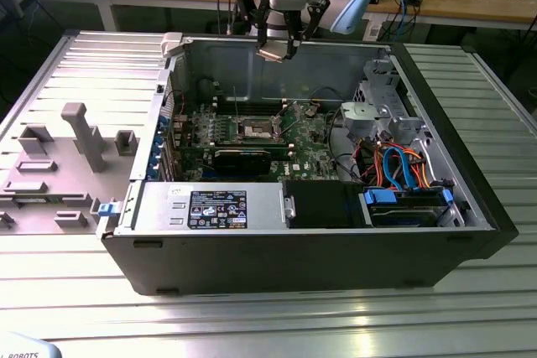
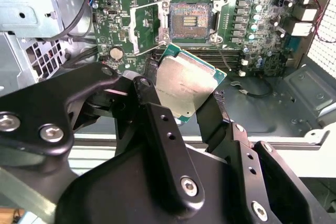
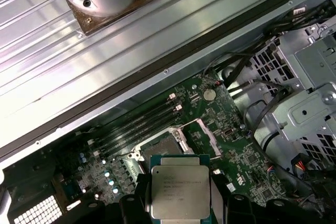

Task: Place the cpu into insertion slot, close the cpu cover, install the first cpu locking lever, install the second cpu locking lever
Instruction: 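Place the cpu into insertion slot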

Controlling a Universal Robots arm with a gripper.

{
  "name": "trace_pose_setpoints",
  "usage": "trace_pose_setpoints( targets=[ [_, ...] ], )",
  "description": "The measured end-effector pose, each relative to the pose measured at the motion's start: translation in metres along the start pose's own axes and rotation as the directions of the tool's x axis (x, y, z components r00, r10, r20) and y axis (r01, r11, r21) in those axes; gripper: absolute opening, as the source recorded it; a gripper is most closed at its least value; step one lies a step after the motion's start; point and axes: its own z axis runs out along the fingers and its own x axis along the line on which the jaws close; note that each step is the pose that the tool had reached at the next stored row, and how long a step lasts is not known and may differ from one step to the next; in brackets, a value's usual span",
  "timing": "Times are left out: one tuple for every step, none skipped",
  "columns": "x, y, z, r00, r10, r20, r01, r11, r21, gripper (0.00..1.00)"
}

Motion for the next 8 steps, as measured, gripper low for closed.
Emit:
trace_pose_setpoints(
  targets=[
    [0.0,0.0,0.0,1.0,0.0,0.0001,0.0,1.0,0.0,0.54],
    [0.0,0.0,0.0,1.0,0.001,0.0002,-0.001,1.0,0.0,0.54],
    [0.0,0.0,0.0,1.0,0.002,0.0003,-0.002,1.0,0.0,0.54],
    [0.0,0.0,0.0,1.0,0.002,0.0003,-0.002,1.0,-0.0001,0.54],
    [0.0,0.0,0.0,1.0,0.002,0.0003,-0.002,1.0,0.0,0.54],
    [0.0,0.0,0.0,1.0,0.002,0.0003,-0.002,1.0,-0.0001,0.54],
    [0.0,0.0,0.0,1.0,0.002,0.0002,-0.002,1.0,0.0,0.54],
    [0.0,0.0,0.0,1.0,0.002,0.0002,-0.002,1.0,-0.0001,0.54]
  ],
)
